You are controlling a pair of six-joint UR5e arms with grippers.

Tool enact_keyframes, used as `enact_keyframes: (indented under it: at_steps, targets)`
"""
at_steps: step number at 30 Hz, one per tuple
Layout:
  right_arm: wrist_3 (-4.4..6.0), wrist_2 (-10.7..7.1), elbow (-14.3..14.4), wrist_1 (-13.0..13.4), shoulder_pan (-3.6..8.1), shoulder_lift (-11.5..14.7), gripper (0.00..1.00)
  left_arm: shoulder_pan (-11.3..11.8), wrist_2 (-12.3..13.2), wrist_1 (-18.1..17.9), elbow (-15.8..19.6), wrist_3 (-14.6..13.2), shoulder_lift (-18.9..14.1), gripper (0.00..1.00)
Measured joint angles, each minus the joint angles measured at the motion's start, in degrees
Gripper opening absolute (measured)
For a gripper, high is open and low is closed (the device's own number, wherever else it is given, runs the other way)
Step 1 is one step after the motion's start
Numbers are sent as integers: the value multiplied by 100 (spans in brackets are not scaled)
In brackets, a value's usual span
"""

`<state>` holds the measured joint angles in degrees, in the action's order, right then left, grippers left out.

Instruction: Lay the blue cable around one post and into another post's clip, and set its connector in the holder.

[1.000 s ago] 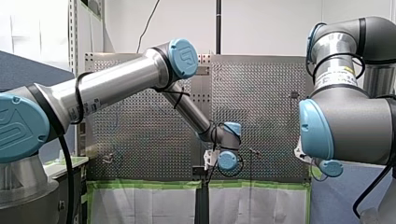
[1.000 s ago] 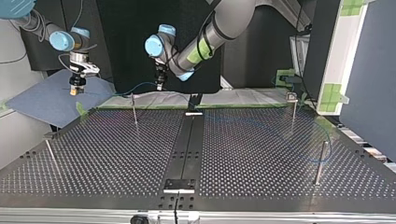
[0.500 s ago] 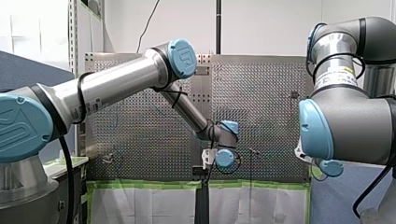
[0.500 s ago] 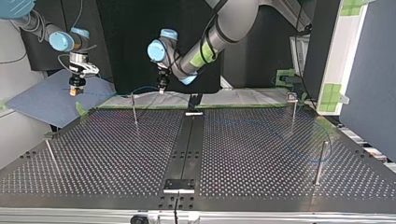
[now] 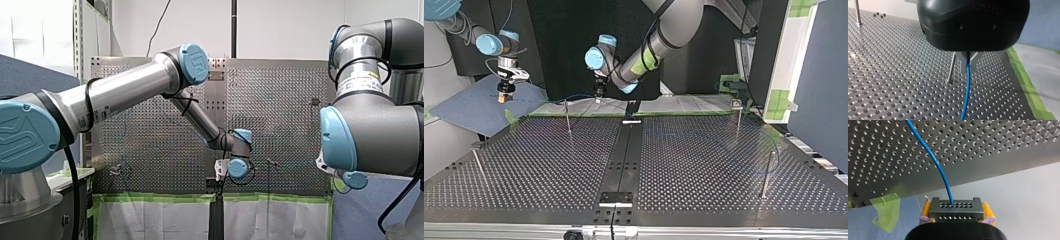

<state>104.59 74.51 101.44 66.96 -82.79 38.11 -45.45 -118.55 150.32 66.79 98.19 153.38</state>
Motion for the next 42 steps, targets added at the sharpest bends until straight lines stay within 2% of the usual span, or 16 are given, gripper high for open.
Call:
enact_keyframes:
  at_steps: [15,21,30,42]
  targets:
    - [-66,34,-5,-76,10,-1,0,-121,98,117,2,-27,-90,0]
    - [-55,38,-16,-77,39,0,0,-82,102,121,1,-12,-215,0]
    - [-48,38,-46,-97,91,2,0,-64,115,121,7,5,-234,0]
    - [-25,15,-49,-95,69,1,0,-25,215,22,135,24,-219,0]
